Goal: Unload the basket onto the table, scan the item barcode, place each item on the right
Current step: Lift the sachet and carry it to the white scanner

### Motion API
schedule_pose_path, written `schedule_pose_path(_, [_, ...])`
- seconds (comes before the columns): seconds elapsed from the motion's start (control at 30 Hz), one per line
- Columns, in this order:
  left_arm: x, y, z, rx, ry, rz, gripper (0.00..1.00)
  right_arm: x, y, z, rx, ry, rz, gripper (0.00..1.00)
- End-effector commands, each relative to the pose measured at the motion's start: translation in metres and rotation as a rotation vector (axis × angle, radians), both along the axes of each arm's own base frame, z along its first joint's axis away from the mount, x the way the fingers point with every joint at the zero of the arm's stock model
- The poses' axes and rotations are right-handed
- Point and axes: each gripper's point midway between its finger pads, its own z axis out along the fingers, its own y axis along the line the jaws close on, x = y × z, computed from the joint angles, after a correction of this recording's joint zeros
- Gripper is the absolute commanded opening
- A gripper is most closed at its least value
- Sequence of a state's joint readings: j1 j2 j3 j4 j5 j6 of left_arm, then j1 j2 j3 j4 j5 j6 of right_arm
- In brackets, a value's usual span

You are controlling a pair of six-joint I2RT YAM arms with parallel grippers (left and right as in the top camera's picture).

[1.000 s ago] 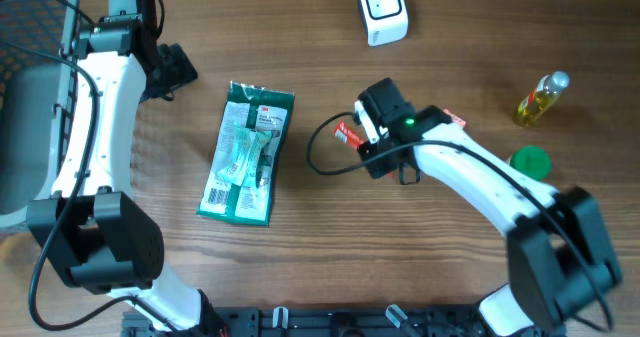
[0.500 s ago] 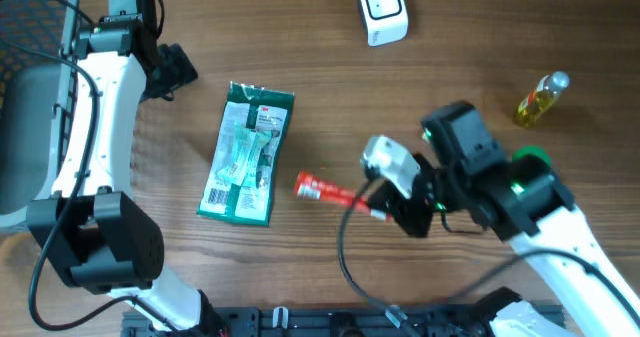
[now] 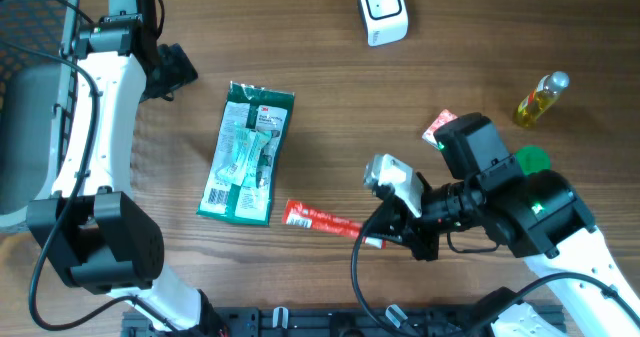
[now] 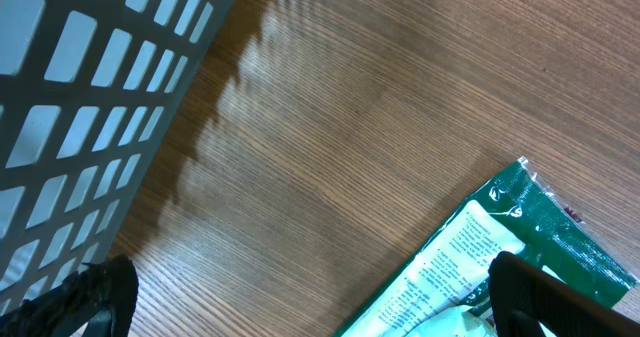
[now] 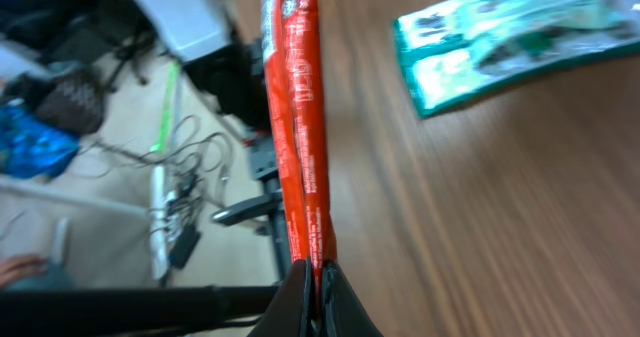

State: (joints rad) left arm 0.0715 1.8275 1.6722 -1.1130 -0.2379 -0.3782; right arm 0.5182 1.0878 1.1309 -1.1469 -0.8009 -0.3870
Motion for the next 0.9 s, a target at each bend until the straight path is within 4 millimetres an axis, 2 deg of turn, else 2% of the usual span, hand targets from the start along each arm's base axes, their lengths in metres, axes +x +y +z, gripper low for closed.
schedule_pose_path(0.0, [0.004, 0.002, 0.002, 0.000, -0.006, -0.011, 1.00, 0.041, -0.012, -0.016, -0.143, 0.003, -0.260, 0.04])
schedule_pose_path(0.1, [0.004, 0.002, 0.002, 0.000, -0.006, -0.010, 1.00, 0.070, -0.019, -0.037, -0.250, 0.000, -0.372, 0.04])
schedule_pose_path(0.13, [0.004, 0.002, 0.002, 0.000, -0.006, -0.010, 1.00, 0.091, -0.029, -0.049, -0.321, -0.001, -0.500, 0.04])
schedule_pose_path(0.17, [0.004, 0.002, 0.002, 0.000, -0.006, -0.010, 1.00, 0.111, -0.037, -0.052, -0.364, -0.036, -0.598, 0.04])
schedule_pose_path(0.2, [0.004, 0.002, 0.002, 0.000, -0.006, -0.011, 1.00, 0.121, -0.037, -0.047, -0.368, -0.065, -0.617, 0.04])
schedule_pose_path(0.27, [0.004, 0.002, 0.002, 0.000, -0.006, -0.011, 1.00, 0.144, -0.029, -0.010, -0.319, -0.140, -0.649, 0.04])
schedule_pose_path(0.37, [0.004, 0.002, 0.002, 0.000, -0.006, -0.011, 1.00, 0.185, -0.041, 0.047, -0.322, -0.336, -0.776, 0.04])
schedule_pose_path(0.43, [0.004, 0.002, 0.002, 0.000, -0.006, -0.010, 1.00, 0.205, -0.047, 0.067, -0.334, -0.472, -0.798, 0.04])
schedule_pose_path(0.5, [0.004, 0.002, 0.002, 0.000, -0.006, -0.010, 1.00, 0.224, -0.047, 0.071, -0.423, -0.664, -0.681, 0.04])
schedule_pose_path(0.53, [0.004, 0.002, 0.002, 0.000, -0.006, -0.010, 1.00, 0.231, -0.048, 0.067, -0.475, -0.716, -0.640, 0.04])
schedule_pose_path(0.6, [0.004, 0.002, 0.002, 0.000, -0.006, -0.011, 1.00, 0.254, -0.055, 0.044, -0.659, -0.811, -0.540, 0.04])
schedule_pose_path(0.77, [0.004, 0.002, 0.002, 0.000, -0.006, -0.010, 1.00, 0.318, -0.069, -0.008, -0.975, -0.924, -0.534, 0.04])
schedule_pose_path(0.87, [0.004, 0.002, 0.002, 0.000, -0.006, -0.010, 1.00, 0.348, -0.064, -0.041, -1.094, -0.989, -0.435, 0.04])
